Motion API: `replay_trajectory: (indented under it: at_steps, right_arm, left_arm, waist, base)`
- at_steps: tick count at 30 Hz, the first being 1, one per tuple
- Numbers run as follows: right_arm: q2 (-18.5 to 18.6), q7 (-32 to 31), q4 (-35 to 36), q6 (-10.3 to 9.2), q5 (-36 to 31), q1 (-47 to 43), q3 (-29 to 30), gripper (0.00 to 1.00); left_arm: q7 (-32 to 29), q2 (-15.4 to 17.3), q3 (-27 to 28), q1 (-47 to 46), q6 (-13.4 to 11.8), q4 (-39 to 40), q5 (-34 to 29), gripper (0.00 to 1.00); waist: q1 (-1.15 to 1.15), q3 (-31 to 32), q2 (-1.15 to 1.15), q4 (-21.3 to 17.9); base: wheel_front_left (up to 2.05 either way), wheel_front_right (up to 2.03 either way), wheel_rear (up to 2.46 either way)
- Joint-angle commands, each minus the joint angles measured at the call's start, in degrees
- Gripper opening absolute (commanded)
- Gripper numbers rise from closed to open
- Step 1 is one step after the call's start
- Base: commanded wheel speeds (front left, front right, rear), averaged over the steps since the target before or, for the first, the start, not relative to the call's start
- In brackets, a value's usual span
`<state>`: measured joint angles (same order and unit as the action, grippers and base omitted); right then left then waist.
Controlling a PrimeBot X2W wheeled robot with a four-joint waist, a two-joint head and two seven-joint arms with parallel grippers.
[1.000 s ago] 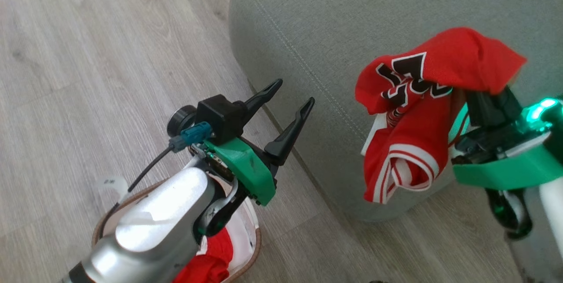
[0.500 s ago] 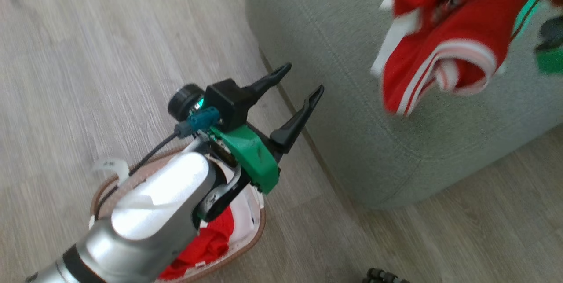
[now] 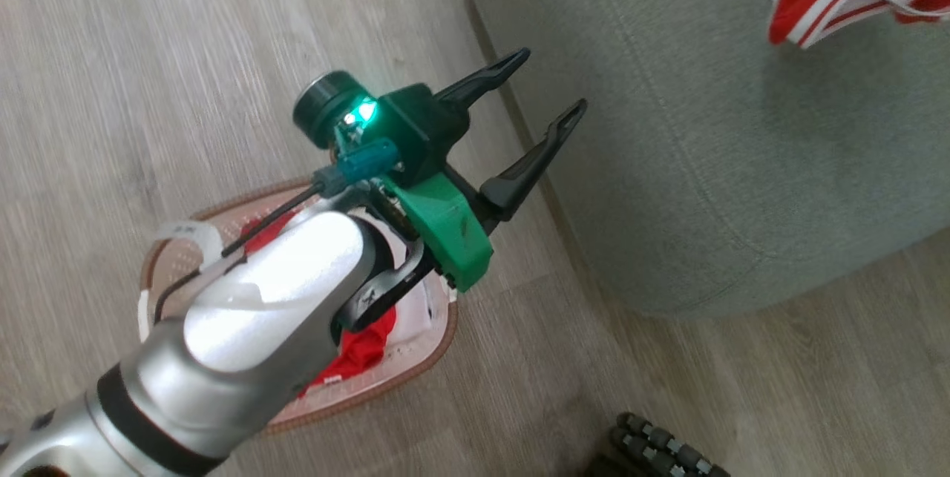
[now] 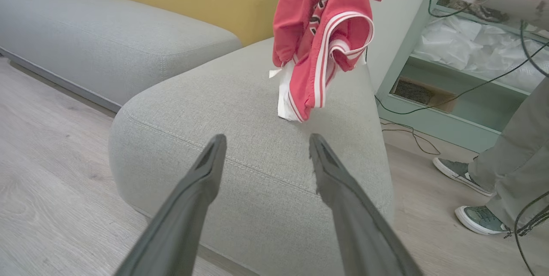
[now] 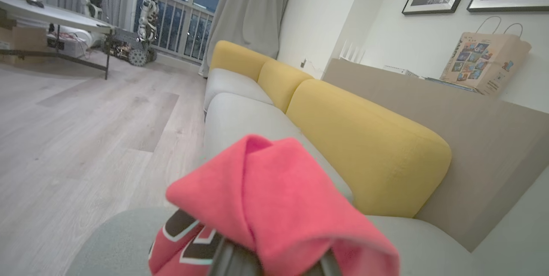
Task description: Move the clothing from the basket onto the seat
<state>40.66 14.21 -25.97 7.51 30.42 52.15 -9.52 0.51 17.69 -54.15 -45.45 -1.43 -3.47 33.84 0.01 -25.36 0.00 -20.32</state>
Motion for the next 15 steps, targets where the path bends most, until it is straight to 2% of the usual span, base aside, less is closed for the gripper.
replay_trajectory:
  at_steps: [1,7,15]
  right_arm:
    - [2.77,0.5,0.04,-0.02,0.43,1.04,0.5,0.0]
    - [2.41,-0.27,-8.01,-0.02,-0.45,3.3,-2.92,0.0]
    - [1.13,-6.56,-16.26,-0.02,1.04,6.35,-10.11,0.0]
  left_arm:
    - [-0.35,0.43,1.49,-2.97,0.46,2.27,-0.59,1.0]
    - [-1.15,0.02,0.97,-5.13,0.96,2.37,-1.28,1.0]
    - [-0.63,-0.5,0.8,-6.2,1.23,1.44,-1.35,1.0]
  waist:
    - [-0.01,-2.14,0.0,0.84]
    - [-0.01,-5.85,0.0,1.84]
    - [-0.01,-7.79,0.0,3.91]
  base:
    - [0.0,0.0,0.0]
    - [0.0,0.0,0.0]
    - [0.0,0.0,0.0]
